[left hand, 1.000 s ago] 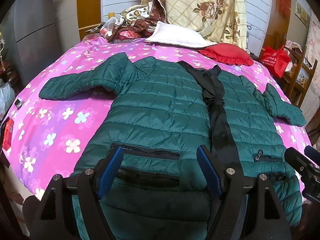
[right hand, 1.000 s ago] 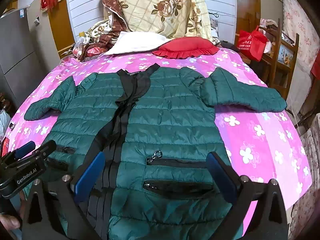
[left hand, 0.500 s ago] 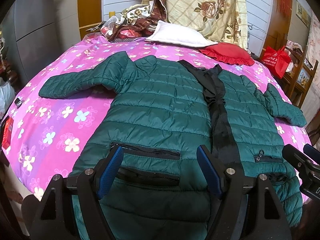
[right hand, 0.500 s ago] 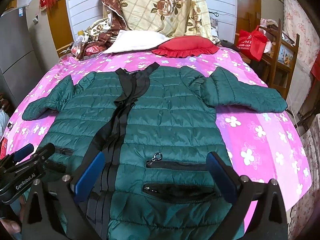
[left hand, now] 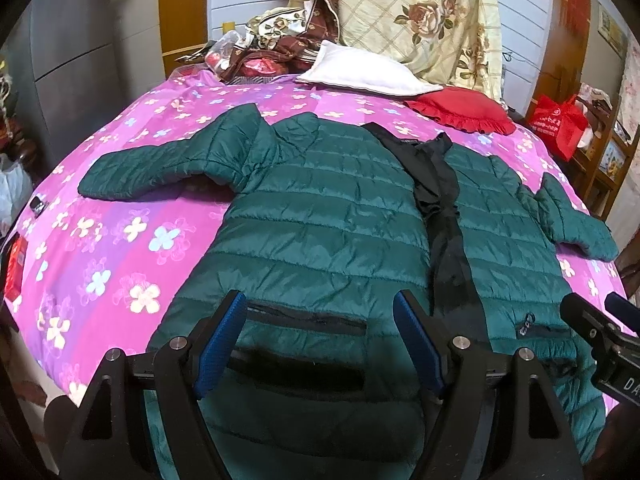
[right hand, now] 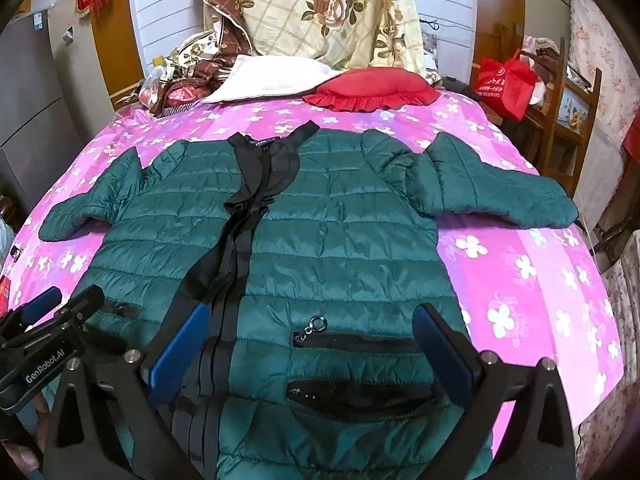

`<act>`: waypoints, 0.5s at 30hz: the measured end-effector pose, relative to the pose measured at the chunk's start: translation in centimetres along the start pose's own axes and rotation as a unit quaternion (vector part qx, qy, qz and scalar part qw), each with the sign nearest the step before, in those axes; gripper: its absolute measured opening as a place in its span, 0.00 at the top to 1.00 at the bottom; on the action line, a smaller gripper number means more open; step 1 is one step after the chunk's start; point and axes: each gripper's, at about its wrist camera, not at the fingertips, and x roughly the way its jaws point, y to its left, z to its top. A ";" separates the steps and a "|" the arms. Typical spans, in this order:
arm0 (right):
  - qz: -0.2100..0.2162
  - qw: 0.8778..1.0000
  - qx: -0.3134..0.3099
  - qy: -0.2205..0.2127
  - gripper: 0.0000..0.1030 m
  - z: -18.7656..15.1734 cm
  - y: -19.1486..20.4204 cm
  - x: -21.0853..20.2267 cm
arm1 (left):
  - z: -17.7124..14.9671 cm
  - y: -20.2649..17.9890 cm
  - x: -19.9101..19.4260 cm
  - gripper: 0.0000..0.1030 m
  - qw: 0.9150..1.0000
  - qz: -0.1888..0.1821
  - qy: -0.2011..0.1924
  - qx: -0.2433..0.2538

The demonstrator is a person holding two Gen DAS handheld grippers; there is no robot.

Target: Fold large clothes

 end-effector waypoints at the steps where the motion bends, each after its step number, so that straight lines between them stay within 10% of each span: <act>1: 0.000 1.000 -0.001 0.000 0.00 0.1 0.1 0.1 | 0.6 0.0 0.3 0.46 1.000 -0.003 -0.006 -0.004; 15: 0.001 1.000 0.004 0.004 0.00 2.5 0.8 1.8 | 3.1 -0.3 2.0 0.46 1.000 0.018 0.006 -0.008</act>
